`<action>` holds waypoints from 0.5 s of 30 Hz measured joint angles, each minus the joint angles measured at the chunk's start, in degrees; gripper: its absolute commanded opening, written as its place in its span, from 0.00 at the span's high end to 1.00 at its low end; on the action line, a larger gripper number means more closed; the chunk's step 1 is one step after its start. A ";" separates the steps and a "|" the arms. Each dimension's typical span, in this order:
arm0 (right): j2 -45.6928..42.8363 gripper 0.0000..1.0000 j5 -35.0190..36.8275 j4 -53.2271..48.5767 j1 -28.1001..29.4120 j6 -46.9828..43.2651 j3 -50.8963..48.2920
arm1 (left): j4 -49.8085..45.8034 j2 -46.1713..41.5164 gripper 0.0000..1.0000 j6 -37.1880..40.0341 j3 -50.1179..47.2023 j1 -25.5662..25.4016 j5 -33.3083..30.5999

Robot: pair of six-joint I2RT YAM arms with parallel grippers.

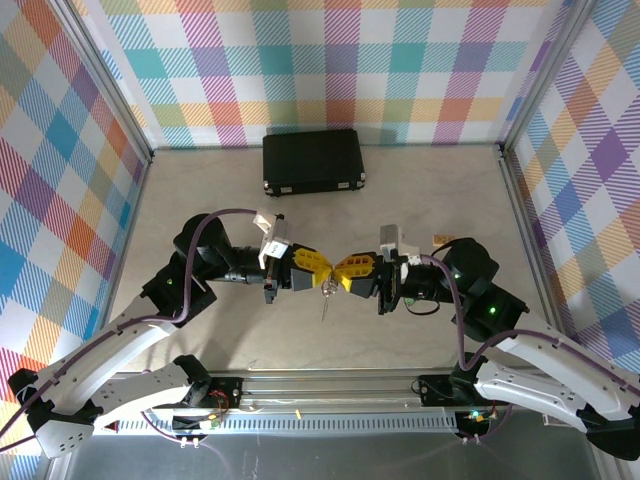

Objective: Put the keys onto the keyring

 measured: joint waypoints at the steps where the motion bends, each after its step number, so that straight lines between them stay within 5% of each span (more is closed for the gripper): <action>1: -0.02 0.64 0.66 -1.36 0.00 -0.39 0.44 | -0.02 0.00 1.00 0.04 -0.26 0.00 -0.24; 10: 2.14 0.14 6.47 -15.39 0.00 -0.96 8.11 | -0.59 -0.11 1.00 1.05 -2.84 1.14 -2.49; 15: 2.60 0.01 10.08 -23.23 -1.07 0.31 11.04 | -1.86 -1.03 1.00 1.97 -3.48 2.01 -3.45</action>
